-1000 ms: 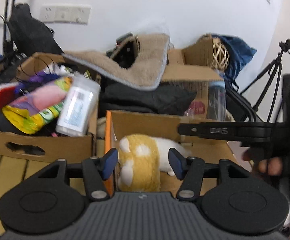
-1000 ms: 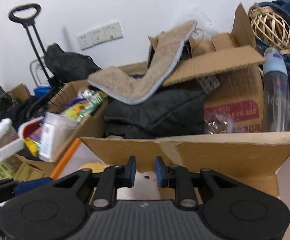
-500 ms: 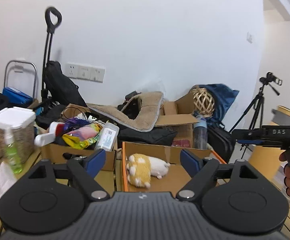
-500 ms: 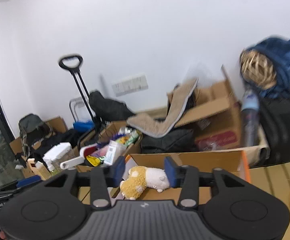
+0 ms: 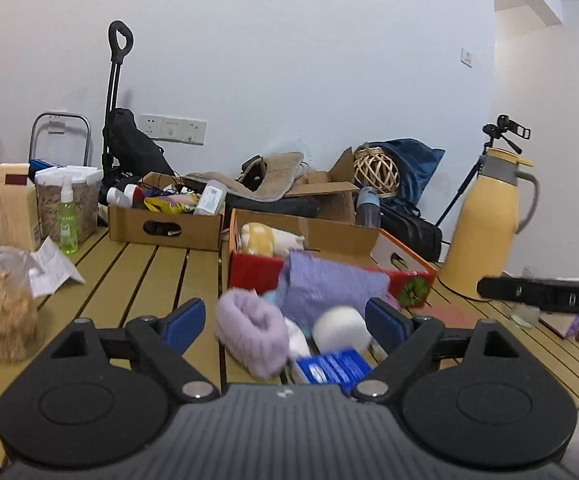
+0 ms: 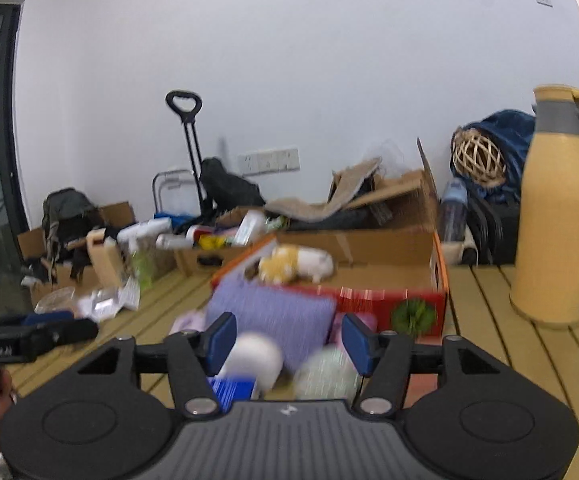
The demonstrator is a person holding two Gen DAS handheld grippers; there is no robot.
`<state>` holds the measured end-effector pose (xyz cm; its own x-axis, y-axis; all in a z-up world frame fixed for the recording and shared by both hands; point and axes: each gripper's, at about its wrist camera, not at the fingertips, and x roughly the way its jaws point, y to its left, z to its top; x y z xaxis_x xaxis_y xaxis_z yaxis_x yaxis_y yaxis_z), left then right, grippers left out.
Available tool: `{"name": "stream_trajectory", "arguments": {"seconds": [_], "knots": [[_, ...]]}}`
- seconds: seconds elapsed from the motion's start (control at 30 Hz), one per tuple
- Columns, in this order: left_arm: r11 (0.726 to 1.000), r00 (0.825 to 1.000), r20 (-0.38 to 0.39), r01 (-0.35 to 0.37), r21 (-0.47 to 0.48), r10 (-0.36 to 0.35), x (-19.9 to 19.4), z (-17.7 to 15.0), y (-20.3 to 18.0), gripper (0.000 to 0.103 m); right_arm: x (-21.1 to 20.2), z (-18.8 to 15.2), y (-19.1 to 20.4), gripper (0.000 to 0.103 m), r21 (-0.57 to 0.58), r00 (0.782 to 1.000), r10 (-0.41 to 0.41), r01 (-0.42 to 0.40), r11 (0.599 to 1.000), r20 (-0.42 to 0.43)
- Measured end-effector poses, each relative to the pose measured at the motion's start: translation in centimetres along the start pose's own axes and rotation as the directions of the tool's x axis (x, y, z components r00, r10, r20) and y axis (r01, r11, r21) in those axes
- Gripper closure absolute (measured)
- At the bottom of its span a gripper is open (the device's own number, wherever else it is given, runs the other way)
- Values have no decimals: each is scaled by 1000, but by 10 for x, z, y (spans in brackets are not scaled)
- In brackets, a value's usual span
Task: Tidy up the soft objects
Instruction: 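Lift the plush toy with the right gripper and drop it into the cardboard box, then grasp the purple cloth pouch with the right gripper and lift it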
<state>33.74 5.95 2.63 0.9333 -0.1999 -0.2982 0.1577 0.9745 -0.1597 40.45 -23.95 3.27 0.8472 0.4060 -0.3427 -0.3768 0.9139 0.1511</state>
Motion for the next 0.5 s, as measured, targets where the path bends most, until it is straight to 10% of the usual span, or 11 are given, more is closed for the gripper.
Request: {"name": "stream_trajectory", "arguments": {"seconds": [0.5], "knots": [[1000, 999, -43, 4, 23, -3, -8, -24, -25, 20, -42, -41, 1, 41, 97, 1000, 15, -17, 995, 16]]}}
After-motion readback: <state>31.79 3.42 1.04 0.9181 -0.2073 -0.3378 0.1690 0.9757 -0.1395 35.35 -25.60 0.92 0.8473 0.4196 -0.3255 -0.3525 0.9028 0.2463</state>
